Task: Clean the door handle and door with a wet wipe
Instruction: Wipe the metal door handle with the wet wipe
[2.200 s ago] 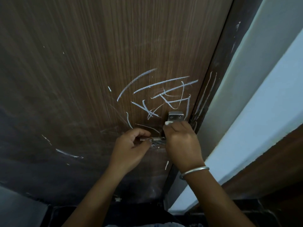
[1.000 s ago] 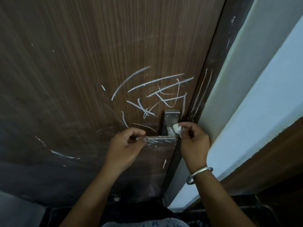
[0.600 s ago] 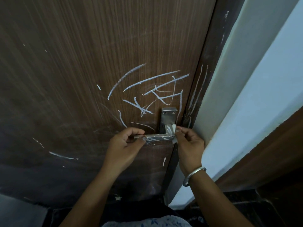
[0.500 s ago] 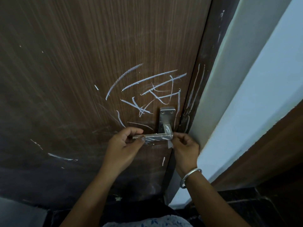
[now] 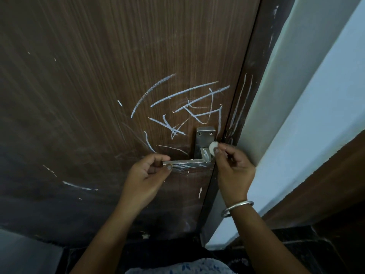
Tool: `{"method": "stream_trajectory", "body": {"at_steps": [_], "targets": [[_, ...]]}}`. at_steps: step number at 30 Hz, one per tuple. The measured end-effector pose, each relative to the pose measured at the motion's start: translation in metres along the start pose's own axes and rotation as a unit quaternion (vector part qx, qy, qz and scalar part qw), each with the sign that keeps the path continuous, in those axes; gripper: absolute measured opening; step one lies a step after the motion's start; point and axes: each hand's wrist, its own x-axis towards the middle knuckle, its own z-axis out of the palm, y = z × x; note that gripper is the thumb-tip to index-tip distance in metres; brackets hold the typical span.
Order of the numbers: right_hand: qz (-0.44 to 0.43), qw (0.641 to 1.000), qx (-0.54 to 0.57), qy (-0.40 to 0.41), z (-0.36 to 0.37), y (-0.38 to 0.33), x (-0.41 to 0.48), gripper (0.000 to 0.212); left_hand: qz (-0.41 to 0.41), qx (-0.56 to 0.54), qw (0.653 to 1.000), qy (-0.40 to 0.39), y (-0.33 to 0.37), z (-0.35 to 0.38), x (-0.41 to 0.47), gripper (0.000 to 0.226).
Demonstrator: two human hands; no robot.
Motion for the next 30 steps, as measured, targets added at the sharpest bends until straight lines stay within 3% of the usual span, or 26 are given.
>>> {"method": "stream_trajectory", "body": {"at_steps": [2,6,9,12,14,15,18,20,24,27,30], "targets": [[-0.148,0.984,-0.086,-0.055,-0.002,-0.008,0.010,0.016,-0.005,-0.004,1.000,0.003,0.001,0.000,0.001,0.017],[-0.328,0.892,-0.271,-0.154,0.007,-0.030,0.015,0.010,-0.017,-0.007,1.000,0.007,0.002,0.001,0.002,0.017],[-0.358,0.844,-0.357,-0.182,0.019,-0.043,0.014,0.014,-0.013,0.005,1.000,0.006,0.002,0.001,0.003,0.016],[-0.369,0.822,-0.372,-0.224,0.029,-0.047,0.012,0.018,-0.007,0.014,1.000,0.009,0.003,0.002,0.004,0.017],[-0.370,0.830,-0.343,-0.237,0.032,-0.048,0.008,0.016,-0.005,0.010,1.000,0.013,0.003,0.004,0.004,0.019],[-0.357,0.851,-0.312,-0.225,0.032,-0.048,0.007,0.014,-0.006,0.007,1.000,0.016,0.003,0.004,0.004,0.019],[-0.275,0.932,-0.188,-0.143,0.022,-0.047,0.007,0.008,-0.016,-0.016,0.999,0.028,0.001,0.001,0.003,0.016],[-0.203,0.968,-0.108,-0.097,0.007,-0.044,0.005,0.014,-0.039,-0.040,0.998,0.036,-0.003,-0.003,0.002,0.015],[0.005,0.998,0.047,-0.030,-0.019,-0.031,-0.018,0.027,-0.074,-0.065,0.994,0.041,-0.011,-0.006,0.000,0.020],[0.218,0.960,0.168,0.049,-0.020,-0.018,-0.040,0.030,-0.104,-0.082,0.990,0.047,-0.015,-0.003,0.000,0.027],[0.438,0.852,0.280,0.059,-0.009,-0.011,-0.052,0.023,-0.123,-0.085,0.987,0.052,-0.018,-0.001,0.004,0.037]]}}
